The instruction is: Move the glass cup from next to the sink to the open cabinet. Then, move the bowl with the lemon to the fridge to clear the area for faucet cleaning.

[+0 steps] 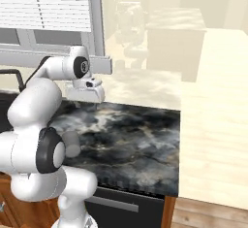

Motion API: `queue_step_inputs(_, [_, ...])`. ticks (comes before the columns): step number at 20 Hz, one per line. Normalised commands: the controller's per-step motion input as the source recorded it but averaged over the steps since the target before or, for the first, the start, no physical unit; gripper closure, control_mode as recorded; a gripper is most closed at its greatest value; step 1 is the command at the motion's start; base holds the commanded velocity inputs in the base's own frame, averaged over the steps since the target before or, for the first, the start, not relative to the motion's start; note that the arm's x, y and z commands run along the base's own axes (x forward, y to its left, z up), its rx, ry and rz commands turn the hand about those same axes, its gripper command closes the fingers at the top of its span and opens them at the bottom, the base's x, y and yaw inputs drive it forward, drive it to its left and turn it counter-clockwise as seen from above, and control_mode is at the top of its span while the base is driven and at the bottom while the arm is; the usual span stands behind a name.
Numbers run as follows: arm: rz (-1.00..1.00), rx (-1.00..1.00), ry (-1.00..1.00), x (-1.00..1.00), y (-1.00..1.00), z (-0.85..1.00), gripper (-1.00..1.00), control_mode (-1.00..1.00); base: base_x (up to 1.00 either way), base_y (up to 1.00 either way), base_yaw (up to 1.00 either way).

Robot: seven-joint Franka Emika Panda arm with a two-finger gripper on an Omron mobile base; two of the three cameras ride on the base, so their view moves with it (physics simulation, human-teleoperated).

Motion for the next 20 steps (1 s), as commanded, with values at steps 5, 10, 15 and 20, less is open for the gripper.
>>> queue_step_inputs(5, [0.18,0.03,-0.45,-0.18,0.13,-0.51,-1.0,-1.0,0.0,0.0,0.0])
queue_step_inputs(10, [0.01,0.29,-0.39,-0.72,-0.32,-0.14,-1.0,-1.0,0.0,0.0,0.0])
queue_step_inputs(15, [0.0,0.17,-0.02,0.02,-0.06,0.0,-1.0,-1.0,0.0,0.0,0.0])
queue_step_inputs(20, [0.0,0.0,0.33,0.57,0.2,-0.01,-1.0,-1.0,0.0,0.0,0.0])
